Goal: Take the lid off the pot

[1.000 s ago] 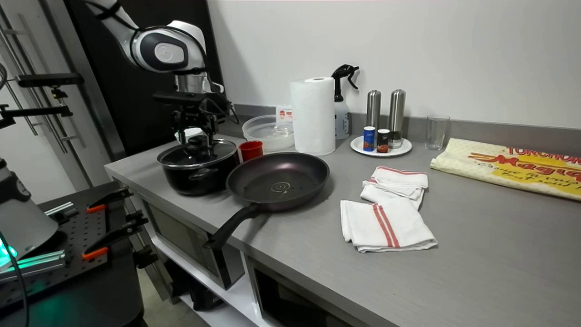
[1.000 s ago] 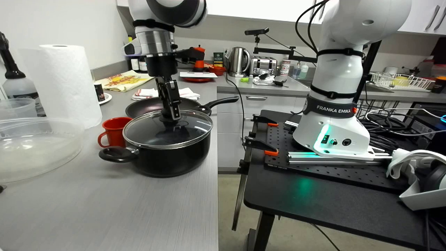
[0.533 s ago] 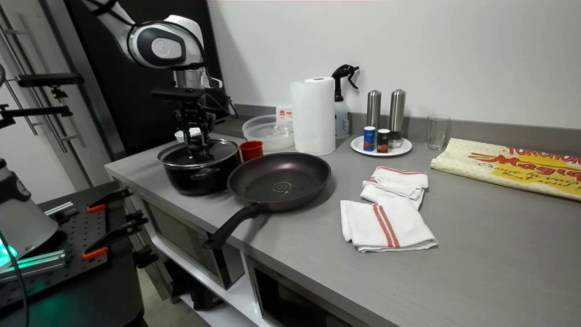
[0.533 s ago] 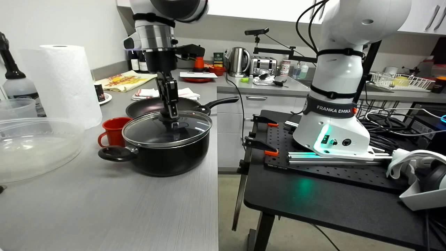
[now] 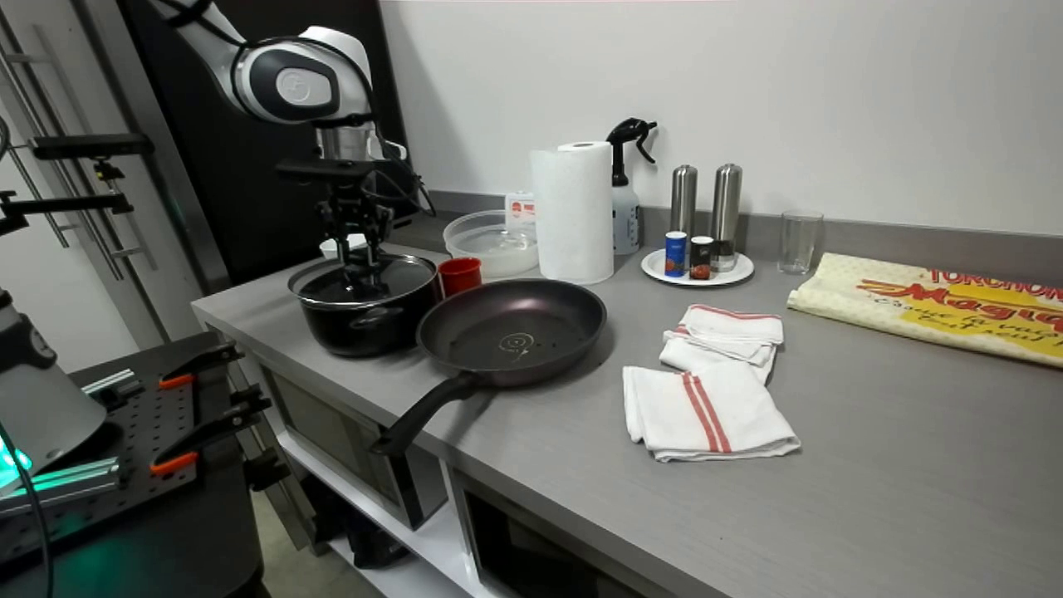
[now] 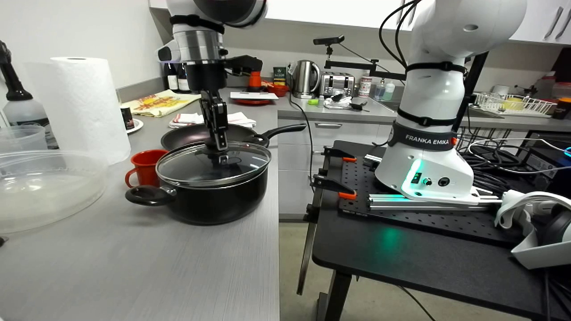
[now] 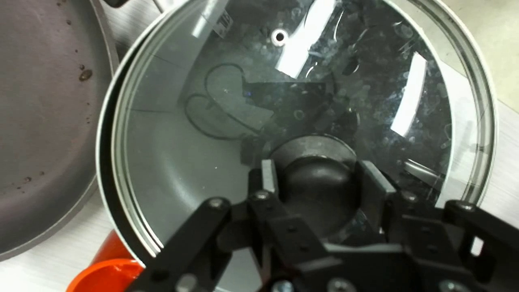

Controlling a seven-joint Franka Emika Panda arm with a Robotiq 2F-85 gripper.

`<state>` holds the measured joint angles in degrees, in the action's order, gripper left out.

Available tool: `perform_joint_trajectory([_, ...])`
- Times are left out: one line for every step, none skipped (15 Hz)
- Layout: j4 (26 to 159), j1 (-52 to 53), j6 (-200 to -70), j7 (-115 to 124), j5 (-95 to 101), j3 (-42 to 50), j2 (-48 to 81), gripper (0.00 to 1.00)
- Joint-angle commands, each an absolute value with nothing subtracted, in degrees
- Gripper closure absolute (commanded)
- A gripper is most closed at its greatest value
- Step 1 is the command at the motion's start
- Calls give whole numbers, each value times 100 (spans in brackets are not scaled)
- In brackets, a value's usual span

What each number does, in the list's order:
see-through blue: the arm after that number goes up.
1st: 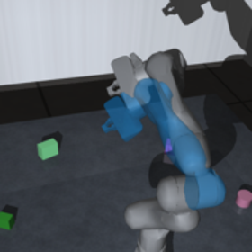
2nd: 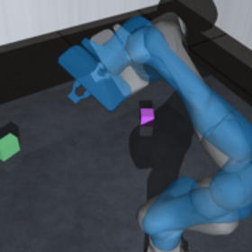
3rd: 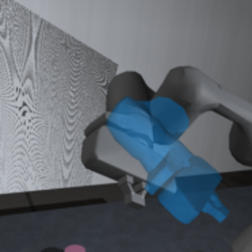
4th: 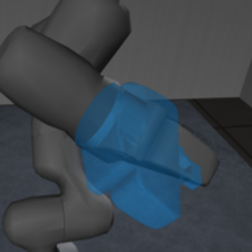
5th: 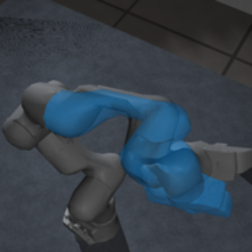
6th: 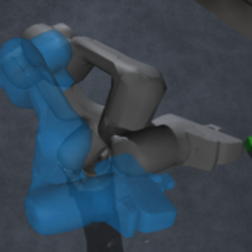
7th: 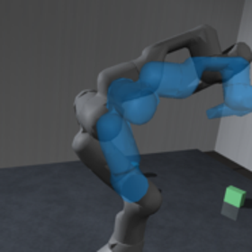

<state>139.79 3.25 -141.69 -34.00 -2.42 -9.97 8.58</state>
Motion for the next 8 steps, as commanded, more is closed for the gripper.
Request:
perform_joint_trajectory([14132, 351, -14169, -3334, -235, -977, 600, 75])
perform_joint_trajectory([14174, 371, -14180, -3259, -168, -969, 531, 75])
perform_joint_trajectory([14205, 386, -14153, -3207, -130, -970, 458, 75])
perform_joint_trajectory([14235, 396, -14102, -3174, -109, -970, 376, 75])
perform_joint_trajectory([14281, 415, -14098, -3089, -49, -960, 280, 75])
perform_joint_trajectory([14328, 428, -14070, -3032, -18, -957, 157, 75])
perform_joint_trajectory([14362, 443, -14054, -2974, 14, -952, 51, 75])
perform_joint_trajectory([14385, 456, -14016, -2966, 6, -952, -57, 75])
